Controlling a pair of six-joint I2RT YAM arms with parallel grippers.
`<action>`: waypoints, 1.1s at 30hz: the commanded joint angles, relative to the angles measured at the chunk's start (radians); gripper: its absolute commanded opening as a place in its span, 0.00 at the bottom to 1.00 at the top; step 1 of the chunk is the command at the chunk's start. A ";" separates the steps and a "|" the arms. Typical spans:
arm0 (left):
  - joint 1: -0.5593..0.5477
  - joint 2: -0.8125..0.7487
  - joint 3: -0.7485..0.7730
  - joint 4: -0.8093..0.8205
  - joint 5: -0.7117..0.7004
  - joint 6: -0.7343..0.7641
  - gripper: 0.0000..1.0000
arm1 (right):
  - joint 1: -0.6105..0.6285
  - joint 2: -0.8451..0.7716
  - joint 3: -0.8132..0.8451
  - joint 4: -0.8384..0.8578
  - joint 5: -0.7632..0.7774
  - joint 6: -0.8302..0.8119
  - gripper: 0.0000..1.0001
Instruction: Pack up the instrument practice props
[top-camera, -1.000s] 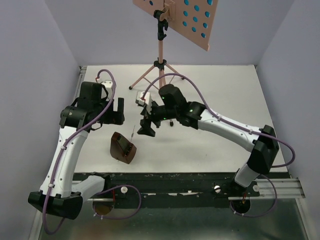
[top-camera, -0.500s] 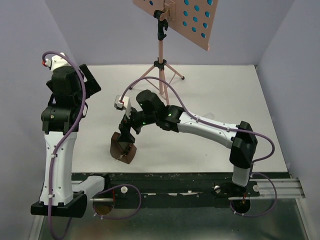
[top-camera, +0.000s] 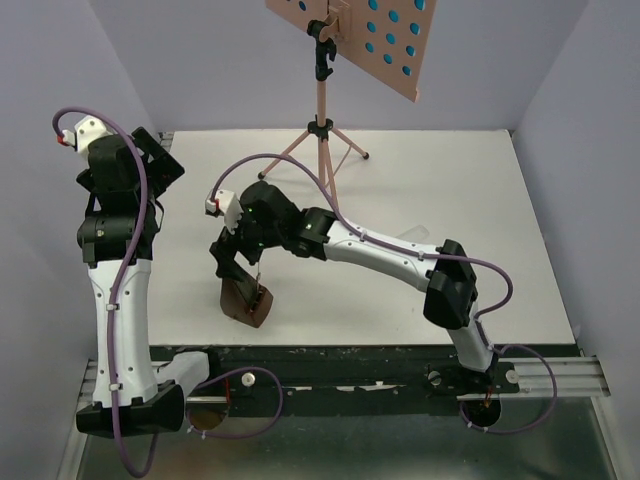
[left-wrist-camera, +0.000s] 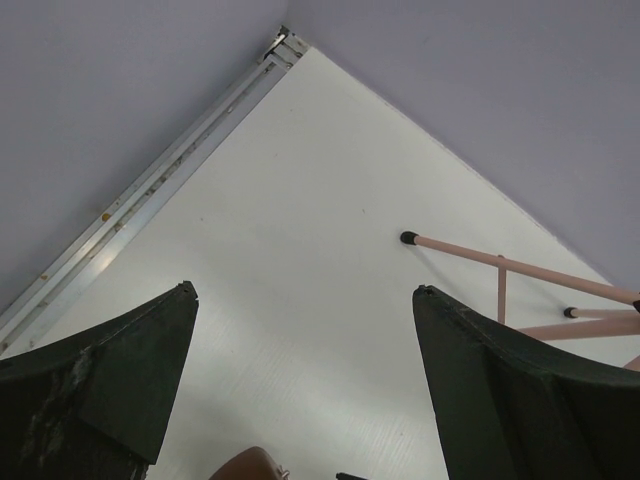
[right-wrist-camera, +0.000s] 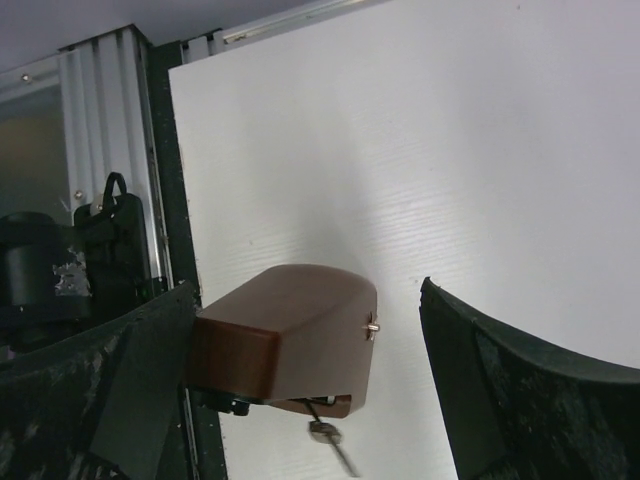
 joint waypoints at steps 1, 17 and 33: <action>0.018 -0.011 0.008 0.040 0.034 0.011 0.99 | 0.008 0.035 0.040 -0.104 0.061 0.011 0.99; 0.065 0.018 -0.010 0.056 0.087 0.045 0.99 | 0.008 0.002 -0.013 -0.175 0.017 -0.043 0.81; 0.143 -0.103 -0.383 0.372 0.757 0.379 0.99 | -0.154 -0.101 -0.177 -0.194 -0.099 -0.419 0.30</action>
